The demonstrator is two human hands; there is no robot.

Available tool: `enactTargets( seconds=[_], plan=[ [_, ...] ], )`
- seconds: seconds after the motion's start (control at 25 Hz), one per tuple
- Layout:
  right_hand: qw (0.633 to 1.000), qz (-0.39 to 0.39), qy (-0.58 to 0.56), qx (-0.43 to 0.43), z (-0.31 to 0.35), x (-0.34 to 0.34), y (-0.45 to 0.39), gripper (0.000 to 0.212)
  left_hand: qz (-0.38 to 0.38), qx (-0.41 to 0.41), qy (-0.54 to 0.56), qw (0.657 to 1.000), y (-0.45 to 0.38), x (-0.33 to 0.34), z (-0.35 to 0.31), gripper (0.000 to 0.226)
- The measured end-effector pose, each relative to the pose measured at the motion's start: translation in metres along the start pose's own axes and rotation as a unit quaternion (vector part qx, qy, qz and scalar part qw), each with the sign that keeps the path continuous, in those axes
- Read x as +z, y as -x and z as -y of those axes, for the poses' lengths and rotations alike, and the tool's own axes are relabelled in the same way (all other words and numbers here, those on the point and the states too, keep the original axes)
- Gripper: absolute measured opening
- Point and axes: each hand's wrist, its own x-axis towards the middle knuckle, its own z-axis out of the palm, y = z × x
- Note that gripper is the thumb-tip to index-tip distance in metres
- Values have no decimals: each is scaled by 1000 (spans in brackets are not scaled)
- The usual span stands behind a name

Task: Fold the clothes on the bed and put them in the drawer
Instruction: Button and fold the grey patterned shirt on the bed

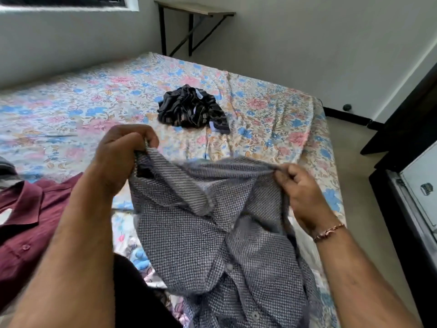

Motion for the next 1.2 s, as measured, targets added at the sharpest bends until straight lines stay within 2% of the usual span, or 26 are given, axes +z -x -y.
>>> enactTargets(
  seconds=[0.04, 0.12, 0.16, 0.2, 0.24, 0.28, 0.32, 0.36, 0.44, 0.48, 0.52, 0.56, 0.6, 0.64, 0.68, 0.76, 0.84, 0.88, 0.96, 1.0, 1.08, 1.12, 1.16, 1.2],
  plan=[
    [998, -37, -36, -34, 19, 1, -10, 23, 2, 14, 30, 999, -7, -6, -7, 12],
    [982, -142, 8, -126, 66, 3, -33, 24, -8, 29, 49, 998, -28, -9, -20, 20],
    [955, -220, 49, -192, 92, 3, -43, 16, -22, 48, 8, 999, -41, -10, -25, 25],
    [913, -290, 104, -268, 114, 3, -47, 11, -23, 82, -67, 994, -50, -12, -23, 29],
    [866, -333, 153, -340, 132, 8, -46, 10, -23, 120, -166, 978, -55, -14, -15, 31],
    [834, -341, 190, -390, 138, 16, -40, 11, -36, 158, -268, 950, -54, -17, -7, 28],
    [826, -313, 216, -416, 134, 28, -30, 12, -37, 184, -331, 925, -45, -16, 1, 22],
    [840, -252, 231, -423, 122, 44, -16, 15, -6, 188, -350, 918, -32, -11, 7, 31],
    [873, -87, 270, -396, 79, 78, 15, 24, 127, 173, -317, 924, -11, 9, 26, 75],
    [878, -24, 299, -372, 56, 93, 30, 28, 198, 170, -334, 906, -4, 25, 34, 89],
    [881, 18, 327, -341, 37, 105, 45, 33, 264, 169, -384, 868, -1, 41, 44, 91],
    [885, 39, 357, -297, 24, 112, 56, 38, 324, 160, -460, 811, 2, 56, 51, 82],
    [886, 47, 396, -236, 17, 115, 64, 45, 367, 131, -526, 756, 3, 64, 58, 66],
    [875, 48, 450, -175, 10, 113, 68, 52, 387, 93, -562, 725, 2, 67, 61, 51],
    [846, 58, 516, -124, 6, 108, 70, 59, 390, 58, -566, 724, -1, 66, 63, 38],
    [777, 100, 618, -67, 5, 90, 71, 59, 377, 35, -531, 758, -1, 56, 64, 24],
    [749, 134, 648, -32, 12, 72, 68, 41, 356, 47, -445, 820, -4, 40, 53, 25],
    [746, 133, 653, -15, 16, 63, 63, 31, 355, 28, -367, 859, -4, 31, 44, 27],
    [760, 98, 642, 27, 22, 44, 50, 22, 344, -30, -199, 917, -2, 19, 24, 30],
    [784, 59, 618, 21, 28, 35, 40, 22, 317, -34, -161, 934, -2, 16, 17, 32],
    [854, -76, 508, -81, 44, 24, 18, 23, 235, -10, -159, 959, -5, 11, 18, 31],
    [877, -144, 431, -157, 54, 24, 6, 22, 186, 2, -177, 966, -7, 8, 21, 26],
    [882, -187, 362, -237, 66, 29, -6, 23, 144, 14, -196, 970, -9, 6, 24, 22],
    [879, -196, 308, -307, 77, 39, -16, 27, 107, 22, -210, 972, -10, 2, 28, 20]
  ],
)
